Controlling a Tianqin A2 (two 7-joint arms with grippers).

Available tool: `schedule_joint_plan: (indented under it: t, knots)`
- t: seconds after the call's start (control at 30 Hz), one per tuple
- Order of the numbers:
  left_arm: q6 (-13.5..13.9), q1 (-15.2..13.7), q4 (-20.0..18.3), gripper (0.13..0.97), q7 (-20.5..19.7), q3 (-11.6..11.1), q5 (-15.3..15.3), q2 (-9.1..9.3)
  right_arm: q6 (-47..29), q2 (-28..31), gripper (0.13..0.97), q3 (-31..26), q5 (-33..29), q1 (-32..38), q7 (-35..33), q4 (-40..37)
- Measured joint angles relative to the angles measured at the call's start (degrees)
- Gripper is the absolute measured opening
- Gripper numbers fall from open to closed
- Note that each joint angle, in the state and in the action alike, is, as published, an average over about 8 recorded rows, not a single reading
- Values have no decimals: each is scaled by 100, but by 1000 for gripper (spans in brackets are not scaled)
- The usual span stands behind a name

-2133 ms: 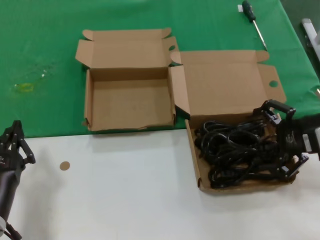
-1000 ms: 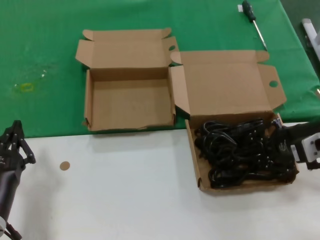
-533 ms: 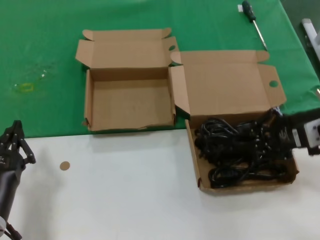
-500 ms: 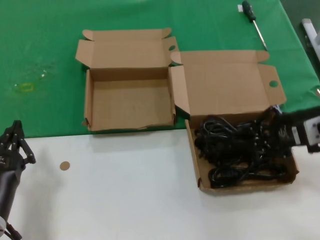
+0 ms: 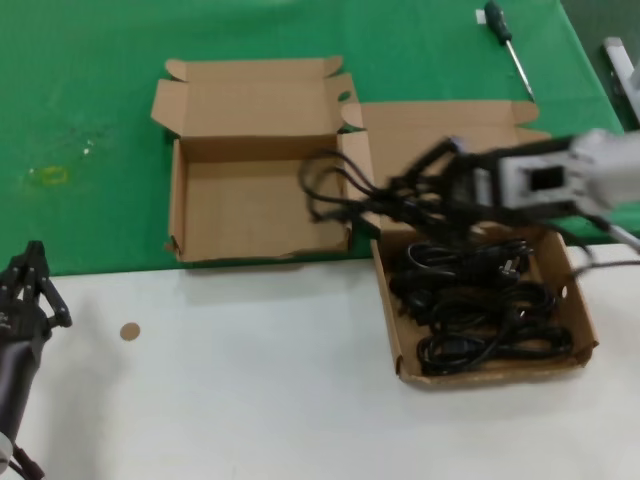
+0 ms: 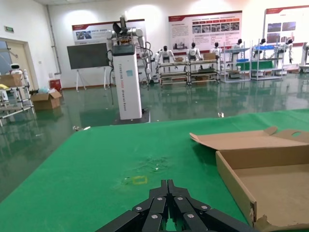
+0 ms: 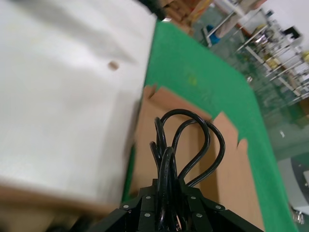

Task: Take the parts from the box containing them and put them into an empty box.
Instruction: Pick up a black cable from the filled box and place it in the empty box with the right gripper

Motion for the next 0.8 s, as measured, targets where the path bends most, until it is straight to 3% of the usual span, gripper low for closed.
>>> schedule_joint_plan:
  t: [0.37,0.8]
  knots:
    - [0,0,0,152,0,0,0,0,793,-1529,220,-512,-599,592,522,-771]
    - [0,0,0,152,0,0,0,0,1490,-2784,219,-714,-708,1201,-251,-2696]
